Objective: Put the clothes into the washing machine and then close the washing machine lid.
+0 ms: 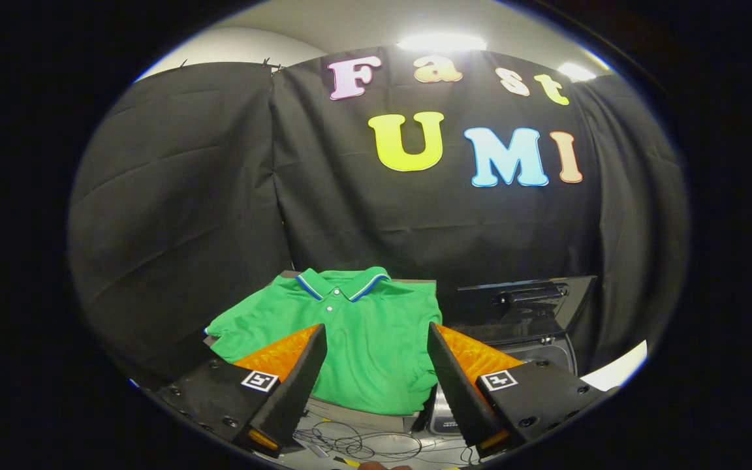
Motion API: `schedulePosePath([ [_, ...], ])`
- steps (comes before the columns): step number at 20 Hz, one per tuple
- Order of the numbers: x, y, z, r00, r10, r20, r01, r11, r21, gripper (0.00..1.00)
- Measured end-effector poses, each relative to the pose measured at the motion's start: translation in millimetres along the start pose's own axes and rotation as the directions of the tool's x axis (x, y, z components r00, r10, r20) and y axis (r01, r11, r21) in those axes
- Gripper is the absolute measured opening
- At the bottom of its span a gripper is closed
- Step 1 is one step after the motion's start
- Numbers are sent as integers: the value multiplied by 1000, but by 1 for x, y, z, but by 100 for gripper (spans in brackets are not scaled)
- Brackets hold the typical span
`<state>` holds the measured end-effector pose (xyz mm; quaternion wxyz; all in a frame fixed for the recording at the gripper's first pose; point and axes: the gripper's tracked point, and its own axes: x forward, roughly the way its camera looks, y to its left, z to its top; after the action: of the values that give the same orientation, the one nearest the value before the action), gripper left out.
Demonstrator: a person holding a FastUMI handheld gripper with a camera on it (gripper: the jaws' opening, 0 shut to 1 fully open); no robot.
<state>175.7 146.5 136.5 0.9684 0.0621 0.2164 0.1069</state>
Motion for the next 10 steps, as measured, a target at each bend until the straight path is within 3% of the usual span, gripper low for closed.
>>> schedulePosePath([
  [10,42,60,12,987,36,-154,-36,999,9,96],
])
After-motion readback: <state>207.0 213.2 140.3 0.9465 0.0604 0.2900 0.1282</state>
